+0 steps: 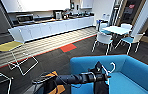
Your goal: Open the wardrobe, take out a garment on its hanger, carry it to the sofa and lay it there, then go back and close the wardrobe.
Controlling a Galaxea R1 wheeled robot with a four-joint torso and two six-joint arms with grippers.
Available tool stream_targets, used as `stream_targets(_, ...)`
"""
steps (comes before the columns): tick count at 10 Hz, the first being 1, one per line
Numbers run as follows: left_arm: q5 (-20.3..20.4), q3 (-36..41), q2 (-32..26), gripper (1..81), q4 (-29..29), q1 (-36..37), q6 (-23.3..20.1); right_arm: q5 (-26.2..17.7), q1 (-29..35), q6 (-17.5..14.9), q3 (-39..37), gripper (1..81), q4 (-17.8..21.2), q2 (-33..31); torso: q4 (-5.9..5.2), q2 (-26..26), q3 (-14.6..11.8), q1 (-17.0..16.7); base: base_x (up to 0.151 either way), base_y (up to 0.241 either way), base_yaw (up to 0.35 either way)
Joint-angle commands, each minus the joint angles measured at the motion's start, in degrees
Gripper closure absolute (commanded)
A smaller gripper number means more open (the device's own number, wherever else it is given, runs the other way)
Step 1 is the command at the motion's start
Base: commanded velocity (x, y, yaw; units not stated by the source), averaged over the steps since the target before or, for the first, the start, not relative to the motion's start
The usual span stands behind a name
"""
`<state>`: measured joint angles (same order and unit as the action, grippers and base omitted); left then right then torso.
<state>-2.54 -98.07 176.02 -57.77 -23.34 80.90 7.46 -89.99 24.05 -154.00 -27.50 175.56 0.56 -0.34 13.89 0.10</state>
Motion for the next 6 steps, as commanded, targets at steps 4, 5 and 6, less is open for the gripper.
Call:
stream_targets(4,1.7,-2.8,-4.4,81.1,-6.3,5.8,-0.5,-2.2,0.1,-0.1,0.5,1.0,0.1,0.9,0.00,0.0,0.0,0.0,0.000,0.000,0.000)
stream_targets(5,1.8,-3.8,-5.5,81.1,-6.6,5.8,-0.5,-2.2,0.1,-0.1,0.5,1.0,0.1,0.9,0.00,0.0,0.0,0.0,0.000,0.000,0.000)
stream_targets(6,1.7,-3.9,-6.6,81.1,-7.5,5.8,-0.4,-2.2,0.1,-0.1,0.5,1.0,0.1,0.9,0.00,0.0,0.0,0.0,0.000,0.000,0.000)
